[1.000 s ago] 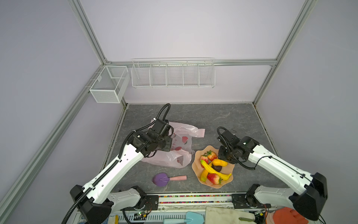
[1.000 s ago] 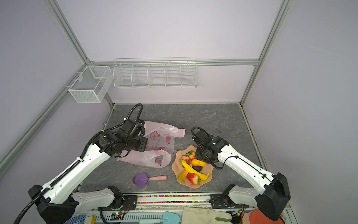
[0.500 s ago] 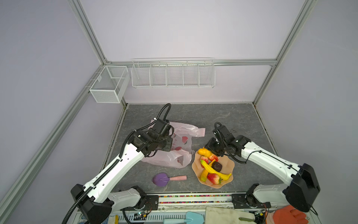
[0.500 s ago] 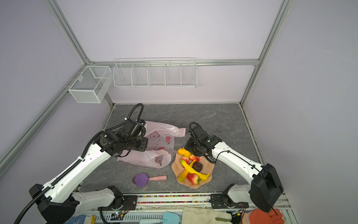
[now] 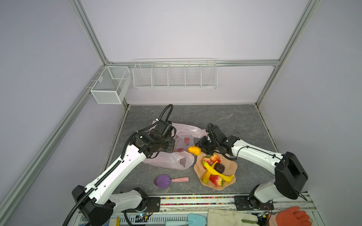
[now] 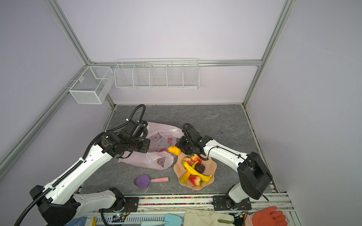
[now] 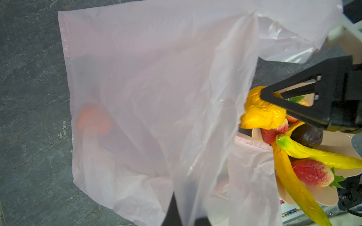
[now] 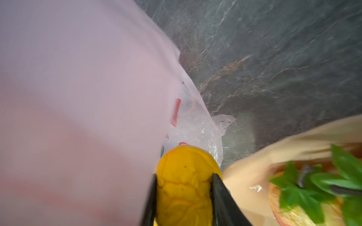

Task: Place the fruits into the plastic bag
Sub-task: 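Carry the yellow mango into the bag with the right gripper and release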

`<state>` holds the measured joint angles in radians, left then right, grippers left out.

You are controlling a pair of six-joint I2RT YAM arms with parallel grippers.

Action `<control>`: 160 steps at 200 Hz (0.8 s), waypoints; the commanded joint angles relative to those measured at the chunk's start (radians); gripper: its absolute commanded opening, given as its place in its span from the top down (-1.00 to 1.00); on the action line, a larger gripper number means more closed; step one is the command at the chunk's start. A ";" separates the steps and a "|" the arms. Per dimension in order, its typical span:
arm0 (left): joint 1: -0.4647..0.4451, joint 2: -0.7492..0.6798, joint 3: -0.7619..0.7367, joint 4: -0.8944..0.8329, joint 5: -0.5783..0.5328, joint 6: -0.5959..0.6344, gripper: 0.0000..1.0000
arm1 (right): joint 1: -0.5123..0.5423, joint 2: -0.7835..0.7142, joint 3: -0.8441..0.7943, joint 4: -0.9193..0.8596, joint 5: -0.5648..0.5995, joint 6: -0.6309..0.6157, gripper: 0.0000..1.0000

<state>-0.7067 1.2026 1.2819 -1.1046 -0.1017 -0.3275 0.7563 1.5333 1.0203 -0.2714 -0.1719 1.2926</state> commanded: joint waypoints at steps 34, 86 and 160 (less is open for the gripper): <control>0.004 0.019 0.017 0.022 0.041 -0.004 1.00 | 0.110 0.069 0.015 0.203 -0.023 0.180 0.46; 0.004 0.020 0.014 0.035 0.051 -0.014 1.00 | 0.185 0.108 0.030 0.244 -0.017 0.255 0.48; 0.004 0.015 0.005 0.039 0.062 -0.003 1.00 | 0.181 0.277 0.148 0.311 -0.066 0.247 0.50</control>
<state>-0.7067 1.2182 1.2819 -1.0706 -0.0502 -0.3313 0.9421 1.7458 1.1057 -0.0147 -0.1970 1.4769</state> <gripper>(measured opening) 0.047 0.406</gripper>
